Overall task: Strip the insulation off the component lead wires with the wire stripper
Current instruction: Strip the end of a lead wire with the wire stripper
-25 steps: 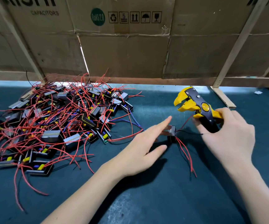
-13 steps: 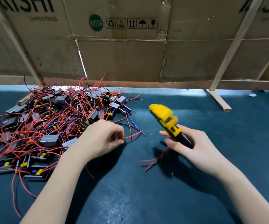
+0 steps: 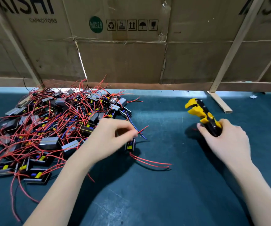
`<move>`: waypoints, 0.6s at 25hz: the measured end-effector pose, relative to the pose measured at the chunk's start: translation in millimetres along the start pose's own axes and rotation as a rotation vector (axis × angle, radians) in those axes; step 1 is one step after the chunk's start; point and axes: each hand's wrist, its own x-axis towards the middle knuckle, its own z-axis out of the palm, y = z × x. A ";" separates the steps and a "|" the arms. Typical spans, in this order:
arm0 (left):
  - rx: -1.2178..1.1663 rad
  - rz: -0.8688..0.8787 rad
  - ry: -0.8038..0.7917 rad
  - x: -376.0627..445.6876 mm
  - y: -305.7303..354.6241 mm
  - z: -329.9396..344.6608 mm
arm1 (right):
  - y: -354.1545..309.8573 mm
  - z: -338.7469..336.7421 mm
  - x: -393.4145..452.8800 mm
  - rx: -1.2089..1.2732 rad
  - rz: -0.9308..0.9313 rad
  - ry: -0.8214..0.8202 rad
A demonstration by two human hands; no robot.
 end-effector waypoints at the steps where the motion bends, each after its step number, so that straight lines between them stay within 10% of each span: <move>1: 0.027 -0.034 0.127 1.2 -3.6 -3.1 | 0.7 -0.4 0.4 0.079 0.001 0.045; 4: 0.100 -0.167 0.284 3.3 -10.5 -1.9 | -8.2 0.2 -5.9 0.329 -0.041 0.115; 15: 0.236 -0.045 0.083 0.1 4.2 43.0 | -23.9 12.8 -22.6 0.168 -0.276 0.105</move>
